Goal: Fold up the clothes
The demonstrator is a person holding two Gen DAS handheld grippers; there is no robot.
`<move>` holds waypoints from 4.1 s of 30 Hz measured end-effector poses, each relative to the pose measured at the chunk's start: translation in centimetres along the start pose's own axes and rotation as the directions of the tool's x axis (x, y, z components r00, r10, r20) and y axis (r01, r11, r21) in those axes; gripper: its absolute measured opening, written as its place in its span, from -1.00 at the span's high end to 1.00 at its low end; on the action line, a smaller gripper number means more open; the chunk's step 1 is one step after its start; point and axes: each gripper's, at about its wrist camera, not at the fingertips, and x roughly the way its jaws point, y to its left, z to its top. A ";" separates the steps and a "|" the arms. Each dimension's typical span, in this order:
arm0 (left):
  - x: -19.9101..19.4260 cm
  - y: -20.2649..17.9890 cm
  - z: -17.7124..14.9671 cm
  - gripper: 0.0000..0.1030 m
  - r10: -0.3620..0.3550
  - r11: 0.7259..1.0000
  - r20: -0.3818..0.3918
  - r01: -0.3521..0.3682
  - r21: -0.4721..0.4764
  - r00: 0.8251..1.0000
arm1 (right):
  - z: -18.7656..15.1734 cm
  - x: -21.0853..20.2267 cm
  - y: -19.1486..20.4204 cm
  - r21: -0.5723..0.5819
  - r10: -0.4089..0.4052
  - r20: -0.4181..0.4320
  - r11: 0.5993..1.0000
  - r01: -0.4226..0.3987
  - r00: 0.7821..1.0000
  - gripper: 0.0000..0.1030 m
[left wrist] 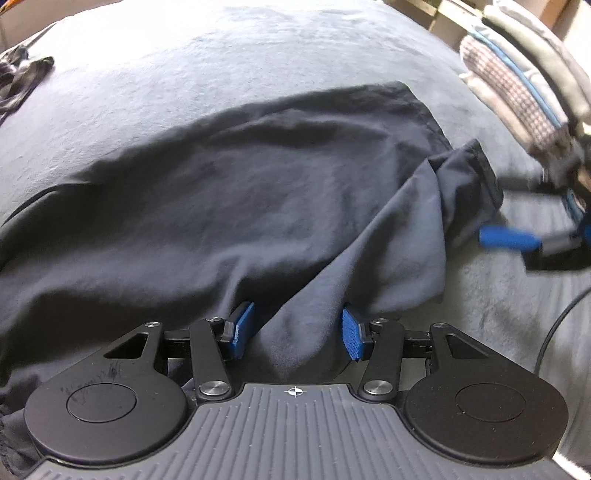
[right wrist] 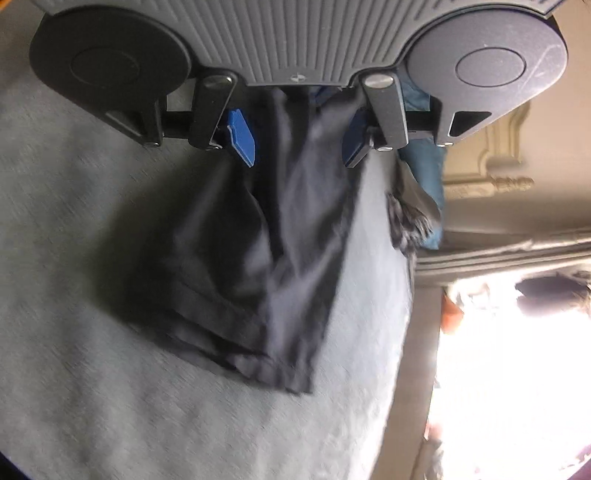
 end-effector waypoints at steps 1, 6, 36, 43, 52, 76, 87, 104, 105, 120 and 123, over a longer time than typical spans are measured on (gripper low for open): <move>-0.2 0.1 0.1 0.04 0.005 1.000 0.008 -0.005 -0.008 1.000 | -0.1 0.4 -0.4 0.018 0.003 -0.011 1.000 -0.003 1.000 -0.08; -2.1 0.2 0.0 0.03 0.031 0.999 0.060 -0.030 -0.009 0.998 | 0.0 3.6 -1.5 0.085 0.027 -0.071 0.996 -0.020 0.997 -0.08; 2.0 -10.3 -1.4 0.77 0.044 0.803 0.167 -0.135 0.580 0.985 | 0.2 4.9 -0.5 0.160 0.152 -0.100 0.978 -0.135 0.983 -0.08; 1.3 -5.2 0.9 0.86 -0.109 0.952 0.080 0.081 0.295 0.991 | 0.9 -1.3 1.9 -0.163 -0.069 0.105 0.983 0.086 0.992 -0.08; 3.7 2.6 2.3 0.88 -0.372 0.875 0.053 0.369 -0.314 0.927 | 1.5 -0.3 6.8 -0.620 -0.357 0.332 0.616 0.487 0.873 -0.08; 5.3 6.3 1.7 0.88 -0.413 0.777 0.061 0.387 -0.497 0.909 | 4.7 3.2 7.9 -0.846 -0.374 0.207 0.395 0.358 0.904 -0.17; 5.2 6.1 1.5 0.87 -0.391 0.805 0.055 0.370 -0.464 0.919 | 8.9 2.8 7.5 -0.824 -0.312 0.100 0.507 0.255 0.945 -0.20; 5.3 5.7 1.6 0.87 -0.368 0.827 0.048 0.351 -0.439 0.929 | 10.9 3.9 8.1 -0.819 -0.218 -0.081 0.571 0.060 0.973 -0.19; 5.3 5.7 1.6 0.87 -0.367 0.828 0.046 0.349 -0.440 0.929 | 11.3 4.5 7.7 -0.806 -0.223 -0.109 0.590 0.046 0.969 -0.20; 5.5 5.8 1.8 0.87 -0.366 0.831 0.036 0.344 -0.438 0.930 | 14.2 3.5 2.9 -0.550 -0.144 -0.374 0.830 -0.094 0.916 -0.19; 5.4 5.8 1.8 0.87 -0.369 0.830 0.040 0.349 -0.434 0.928 | 13.5 3.1 2.9 -0.563 -0.163 -0.379 0.821 -0.088 0.911 -0.15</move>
